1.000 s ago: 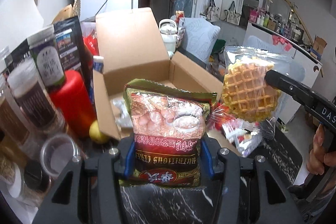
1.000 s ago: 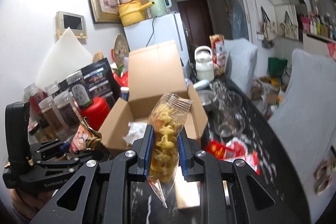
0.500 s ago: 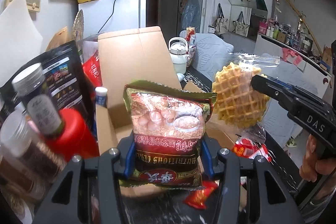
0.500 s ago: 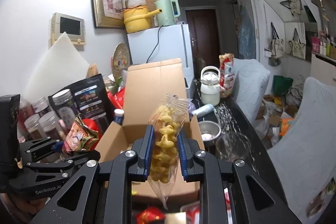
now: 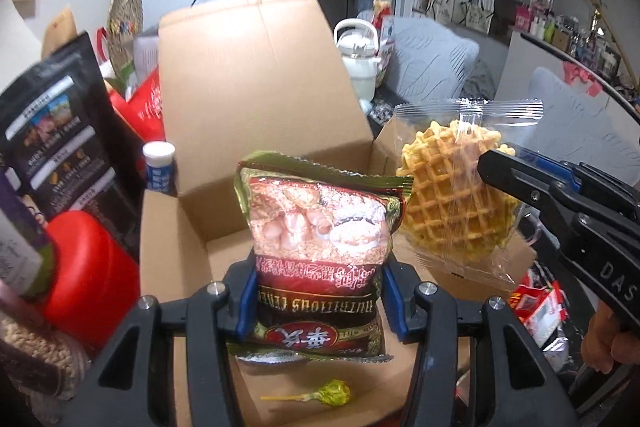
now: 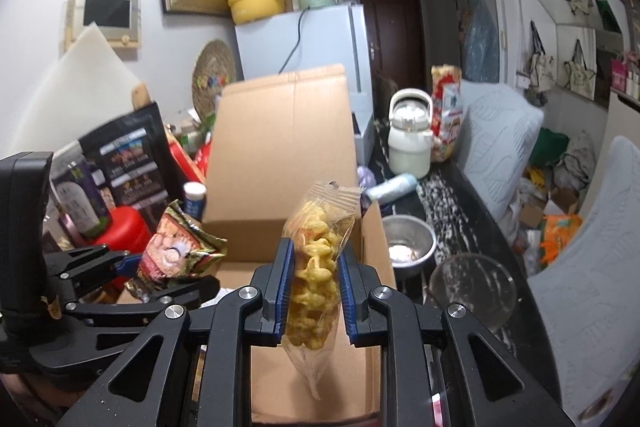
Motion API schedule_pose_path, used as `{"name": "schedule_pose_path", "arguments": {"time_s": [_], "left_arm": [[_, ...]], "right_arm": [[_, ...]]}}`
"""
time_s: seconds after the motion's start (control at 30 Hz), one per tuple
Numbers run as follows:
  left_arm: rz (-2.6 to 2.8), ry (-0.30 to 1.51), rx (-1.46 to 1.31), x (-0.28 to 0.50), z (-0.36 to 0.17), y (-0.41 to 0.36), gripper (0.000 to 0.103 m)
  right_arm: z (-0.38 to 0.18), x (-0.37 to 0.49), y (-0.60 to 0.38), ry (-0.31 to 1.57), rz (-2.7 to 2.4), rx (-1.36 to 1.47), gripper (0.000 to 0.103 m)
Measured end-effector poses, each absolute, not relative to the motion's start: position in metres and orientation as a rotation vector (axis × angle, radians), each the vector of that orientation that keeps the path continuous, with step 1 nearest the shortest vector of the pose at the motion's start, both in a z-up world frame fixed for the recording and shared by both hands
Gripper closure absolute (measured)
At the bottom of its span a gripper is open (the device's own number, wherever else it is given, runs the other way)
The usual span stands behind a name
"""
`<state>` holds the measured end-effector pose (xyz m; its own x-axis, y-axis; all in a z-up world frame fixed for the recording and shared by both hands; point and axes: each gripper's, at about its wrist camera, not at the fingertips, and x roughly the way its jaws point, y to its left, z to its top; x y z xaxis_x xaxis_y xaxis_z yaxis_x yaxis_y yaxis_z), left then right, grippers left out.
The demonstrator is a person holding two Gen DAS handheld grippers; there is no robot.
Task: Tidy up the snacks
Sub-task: 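Carry the cereal bag and the waffle over the open cardboard box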
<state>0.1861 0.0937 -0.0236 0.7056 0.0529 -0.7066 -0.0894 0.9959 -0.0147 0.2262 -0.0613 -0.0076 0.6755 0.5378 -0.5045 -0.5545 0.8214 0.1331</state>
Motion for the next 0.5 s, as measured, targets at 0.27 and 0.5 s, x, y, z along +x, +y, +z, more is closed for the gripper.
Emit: {"name": "schedule_pose_path", "arguments": {"time_s": [0.27,0.5], "left_arm": [[0.130,0.841,-0.036,0.202,-0.040,0.097,0.053],[0.155,0.897,-0.003,0.206,-0.052,0.094,0.053]], "right_arm": [[-0.027,0.239,-0.052,0.617,0.617,-0.050,0.081],[-0.038,0.239,-0.045,0.652,0.610,-0.079,0.081]]}}
